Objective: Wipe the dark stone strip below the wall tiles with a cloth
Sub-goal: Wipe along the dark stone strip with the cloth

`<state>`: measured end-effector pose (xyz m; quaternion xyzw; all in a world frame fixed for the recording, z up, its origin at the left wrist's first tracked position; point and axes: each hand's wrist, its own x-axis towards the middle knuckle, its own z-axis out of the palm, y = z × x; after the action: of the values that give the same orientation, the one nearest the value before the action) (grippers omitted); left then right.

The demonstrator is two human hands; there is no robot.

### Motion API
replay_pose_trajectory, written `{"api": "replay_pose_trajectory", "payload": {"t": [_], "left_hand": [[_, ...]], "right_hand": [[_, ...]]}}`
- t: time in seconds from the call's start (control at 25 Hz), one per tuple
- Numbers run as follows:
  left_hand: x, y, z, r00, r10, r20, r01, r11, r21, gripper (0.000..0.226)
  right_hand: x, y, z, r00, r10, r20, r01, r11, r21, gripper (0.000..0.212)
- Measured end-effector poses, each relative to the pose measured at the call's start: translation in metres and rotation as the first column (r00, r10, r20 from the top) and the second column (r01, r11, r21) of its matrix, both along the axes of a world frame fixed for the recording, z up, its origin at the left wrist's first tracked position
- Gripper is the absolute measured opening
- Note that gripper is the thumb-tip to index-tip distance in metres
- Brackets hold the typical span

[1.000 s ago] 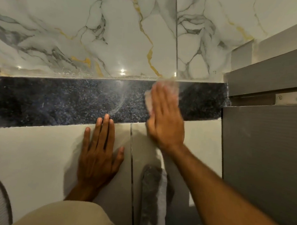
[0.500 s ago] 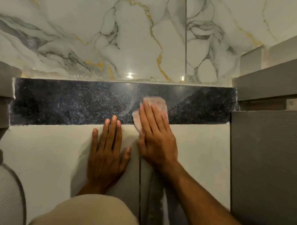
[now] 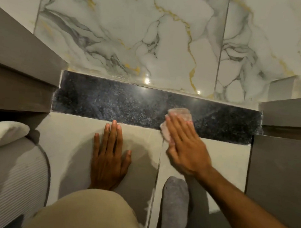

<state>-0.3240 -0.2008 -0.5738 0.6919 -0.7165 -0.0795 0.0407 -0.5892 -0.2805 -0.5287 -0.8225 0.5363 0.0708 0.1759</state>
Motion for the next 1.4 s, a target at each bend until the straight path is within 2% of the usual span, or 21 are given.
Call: {"api": "replay_pose_trajectory", "payload": {"t": [0.12, 0.16, 0.24, 0.32, 0.36, 0.4, 0.48, 0.56, 0.6, 0.68, 0.72, 0.84, 0.88, 0.96, 1.04, 1.08, 1.12, 1.2, 1.24, 1.32, 1.4], "left_hand": [[0.007, 0.004, -0.003, 0.999, 0.039, 0.009, -0.039, 0.999, -0.001, 0.078], [0.004, 0.004, -0.005, 0.999, 0.042, 0.01, -0.042, 0.999, -0.012, 0.077], [0.004, 0.004, -0.01, 0.998, 0.065, 0.015, -0.064, 0.998, -0.02, 0.077], [0.006, 0.006, -0.01, 0.998, 0.061, 0.001, -0.061, 0.998, -0.03, 0.077], [0.007, 0.007, -0.008, 0.998, 0.059, 0.001, -0.059, 0.998, -0.027, 0.077], [0.006, 0.007, -0.006, 0.998, 0.066, -0.002, -0.066, 0.998, -0.015, 0.077], [0.004, 0.004, -0.005, 0.997, 0.079, -0.012, -0.079, 0.997, -0.014, 0.076], [0.003, 0.005, -0.006, 0.996, 0.083, -0.017, -0.083, 0.996, -0.013, 0.076], [0.004, 0.005, -0.006, 0.997, 0.077, -0.014, -0.077, 0.997, -0.021, 0.077], [0.008, 0.008, -0.006, 0.997, 0.08, 0.002, -0.08, 0.997, -0.025, 0.077], [0.01, 0.011, -0.004, 0.997, 0.076, 0.01, -0.076, 0.997, -0.028, 0.076], [0.019, 0.018, 0.001, 0.995, 0.092, 0.024, -0.092, 0.996, -0.017, 0.077], [0.02, 0.019, 0.001, 0.994, 0.113, 0.008, -0.113, 0.994, -0.01, 0.077], [0.019, 0.019, 0.0, 0.989, 0.146, 0.001, -0.146, 0.989, -0.008, 0.077], [0.017, 0.017, -0.001, 0.985, 0.173, 0.0, -0.173, 0.985, -0.005, 0.077], [0.017, 0.018, 0.0, 0.984, 0.178, 0.002, -0.178, 0.984, 0.001, 0.076], [0.017, 0.021, 0.0, 0.985, 0.173, 0.011, -0.173, 0.985, 0.009, 0.076], [0.022, 0.031, 0.003, 0.989, 0.137, 0.051, -0.139, 0.99, 0.033, 0.076], [0.026, 0.037, 0.004, 0.99, 0.124, 0.074, -0.127, 0.991, 0.035, 0.075], [0.034, 0.05, 0.005, 0.988, 0.128, 0.086, -0.131, 0.991, 0.032, 0.072], [0.038, 0.058, 0.005, 0.985, 0.159, 0.061, -0.162, 0.986, 0.047, 0.071]], "right_hand": [[0.043, -0.035, -0.005, 0.949, -0.315, -0.021, 0.313, 0.948, -0.058, 0.08], [0.072, -0.042, -0.011, 0.947, -0.321, -0.003, 0.319, 0.944, -0.088, 0.079], [0.104, -0.031, -0.021, 0.988, -0.142, 0.057, 0.147, 0.985, -0.092, 0.076], [0.083, -0.001, -0.014, 0.996, 0.054, 0.072, -0.05, 0.997, -0.058, 0.073], [0.061, 0.007, -0.006, 0.996, 0.068, 0.062, -0.067, 0.998, -0.017, 0.073], [0.042, 0.005, -0.001, 0.998, 0.021, 0.051, -0.021, 1.0, -0.001, 0.074], [0.037, -0.025, -0.003, 0.984, -0.179, 0.015, 0.179, 0.984, -0.025, 0.073], [0.079, -0.071, -0.013, 0.953, -0.3, 0.039, 0.302, 0.946, -0.116, 0.073], [0.108, -0.087, -0.016, 0.953, -0.297, 0.064, 0.303, 0.944, -0.134, 0.073], [0.145, -0.085, -0.019, 0.987, -0.131, 0.096, 0.143, 0.98, -0.136, 0.072], [0.142, -0.071, -0.02, 0.995, 0.04, 0.091, -0.027, 0.99, -0.135, 0.071], [0.064, -0.041, -0.014, 0.879, 0.475, 0.024, -0.468, 0.872, -0.145, 0.07], [0.039, -0.051, -0.013, 0.851, 0.525, 0.015, -0.518, 0.843, -0.145, 0.07], [0.029, -0.084, -0.014, 0.909, 0.416, 0.014, -0.408, 0.898, -0.166, 0.069], [0.083, -0.114, -0.02, 0.977, 0.212, 0.032, -0.199, 0.951, -0.236, 0.069], [0.123, -0.116, -0.021, 0.979, 0.191, 0.063, -0.174, 0.96, -0.219, 0.07], [0.157, -0.112, -0.021, 0.961, 0.261, 0.095, -0.239, 0.952, -0.192, 0.07], [0.185, -0.092, -0.022, 0.831, 0.539, 0.134, -0.52, 0.84, -0.156, 0.069], [0.174, -0.085, -0.021, 0.753, 0.649, 0.11, -0.632, 0.759, -0.156, 0.068], [0.13, -0.083, -0.018, 0.647, 0.757, 0.089, -0.741, 0.652, -0.16, 0.068], [0.106, -0.103, -0.018, 0.679, 0.73, 0.072, -0.711, 0.679, -0.18, 0.068]]}}
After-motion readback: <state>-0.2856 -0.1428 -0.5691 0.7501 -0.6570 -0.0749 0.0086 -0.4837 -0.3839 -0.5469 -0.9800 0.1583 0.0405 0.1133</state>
